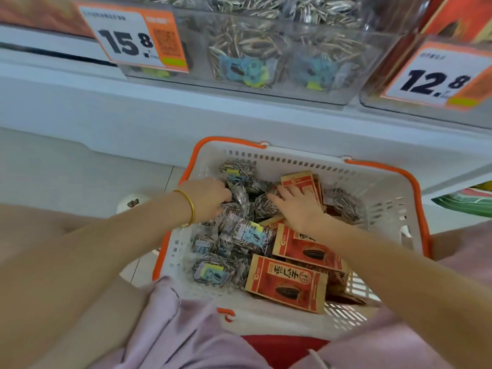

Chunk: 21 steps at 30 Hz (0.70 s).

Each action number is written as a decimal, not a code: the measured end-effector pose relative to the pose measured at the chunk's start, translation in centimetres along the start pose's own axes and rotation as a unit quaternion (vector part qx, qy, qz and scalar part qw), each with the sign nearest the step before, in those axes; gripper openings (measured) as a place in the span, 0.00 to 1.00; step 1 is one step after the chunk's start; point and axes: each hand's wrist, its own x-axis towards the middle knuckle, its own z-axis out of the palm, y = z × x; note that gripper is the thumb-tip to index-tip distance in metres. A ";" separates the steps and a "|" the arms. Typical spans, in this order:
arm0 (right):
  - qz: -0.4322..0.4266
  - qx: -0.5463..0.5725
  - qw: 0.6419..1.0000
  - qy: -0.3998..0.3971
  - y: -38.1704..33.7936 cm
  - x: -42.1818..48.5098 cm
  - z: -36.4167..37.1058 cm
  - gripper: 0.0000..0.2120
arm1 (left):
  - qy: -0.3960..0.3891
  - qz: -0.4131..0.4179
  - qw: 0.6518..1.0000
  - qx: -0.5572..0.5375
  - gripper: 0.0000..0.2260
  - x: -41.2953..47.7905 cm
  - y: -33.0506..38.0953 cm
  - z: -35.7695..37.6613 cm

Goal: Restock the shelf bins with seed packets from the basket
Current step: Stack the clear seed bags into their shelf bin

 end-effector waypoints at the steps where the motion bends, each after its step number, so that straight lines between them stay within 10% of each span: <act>1: 0.009 -0.031 0.999 0.001 -0.2 0.2 0.4 0.39 | 0.007 0.006 1.000 -0.003 0.14 0.5 0.5 0.7; 12: -0.010 0.029 0.987 0.156 2.6 -0.5 -2.3 0.05 | -0.060 0.011 0.998 0.007 0.25 6.8 5.2 7.4; 16: -0.011 0.238 0.966 0.103 4.7 -1.9 -2.5 0.04 | -0.107 -0.008 0.994 -0.012 0.32 7.2 6.1 7.5; 21: -0.028 0.262 0.965 0.008 3.1 -1.6 -0.8 0.30 | -0.127 -0.031 0.987 -0.096 0.31 6.5 6.2 6.0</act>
